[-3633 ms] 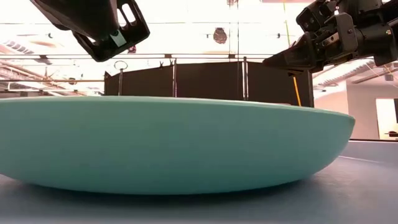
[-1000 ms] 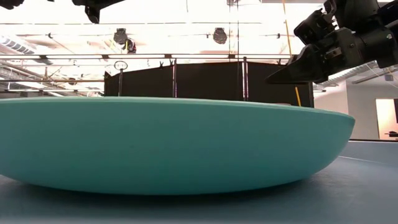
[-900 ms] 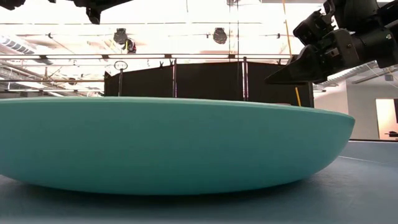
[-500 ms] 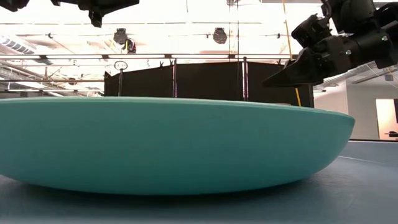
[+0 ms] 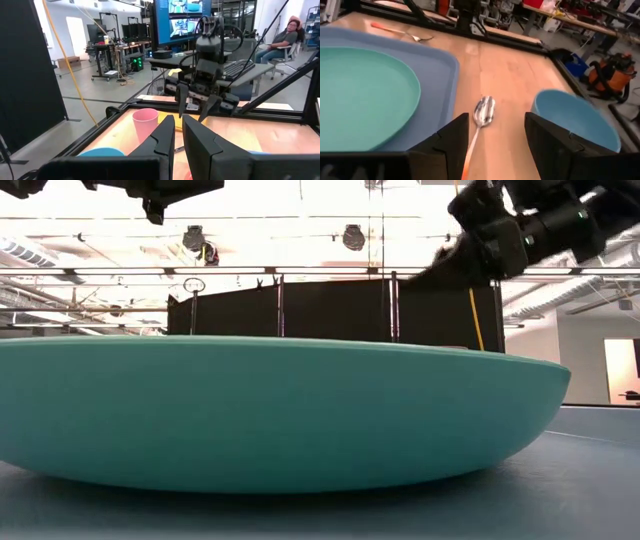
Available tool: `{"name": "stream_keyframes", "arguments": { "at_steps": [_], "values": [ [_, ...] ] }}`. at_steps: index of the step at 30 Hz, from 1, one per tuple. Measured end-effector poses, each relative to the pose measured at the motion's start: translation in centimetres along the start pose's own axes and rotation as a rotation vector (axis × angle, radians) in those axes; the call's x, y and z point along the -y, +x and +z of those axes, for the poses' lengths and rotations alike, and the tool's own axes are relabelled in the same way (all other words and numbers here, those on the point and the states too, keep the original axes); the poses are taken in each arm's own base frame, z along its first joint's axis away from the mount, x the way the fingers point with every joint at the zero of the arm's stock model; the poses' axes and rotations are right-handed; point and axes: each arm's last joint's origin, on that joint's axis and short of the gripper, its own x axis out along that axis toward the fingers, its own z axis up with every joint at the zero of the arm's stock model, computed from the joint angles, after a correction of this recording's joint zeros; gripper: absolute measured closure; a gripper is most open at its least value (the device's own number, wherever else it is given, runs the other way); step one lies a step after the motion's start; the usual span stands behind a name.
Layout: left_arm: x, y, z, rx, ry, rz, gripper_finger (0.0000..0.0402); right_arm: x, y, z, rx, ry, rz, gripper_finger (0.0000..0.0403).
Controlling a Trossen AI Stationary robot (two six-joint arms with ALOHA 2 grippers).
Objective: Set up tray
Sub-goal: Put the blue bowl on top of the green plate on the blue tray
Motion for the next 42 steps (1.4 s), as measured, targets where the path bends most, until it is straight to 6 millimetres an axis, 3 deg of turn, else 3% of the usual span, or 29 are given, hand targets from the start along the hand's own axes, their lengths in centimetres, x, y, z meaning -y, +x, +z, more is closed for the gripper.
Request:
{"name": "stream_keyframes", "arguments": {
  "at_steps": [8,20,28,34,42],
  "values": [
    [0.0,0.0,0.0,0.000,0.003,0.000,0.0360,1.4,2.9,2.4,-0.100,-0.048,0.015,0.0222],
    [0.0,0.0,0.0,0.000,0.001,0.006,0.0360,3.4,9.2,3.1,-0.353,-0.130,0.091,0.0222],
    [0.0,0.0,-0.1,-0.006,-0.013,0.006,0.0360,6.5,9.9,3.1,-0.417,-0.145,0.068,0.0222],
    [0.0,0.0,-0.1,-0.010,-0.017,0.005,0.0360,9.1,9.9,1.9,-0.435,-0.072,0.092,0.0222],
    [-0.1,0.1,-0.1,-0.007,-0.013,0.013,0.0360,9.6,11.4,0.1,-0.511,-0.090,0.119,0.0222]
  ]
}}
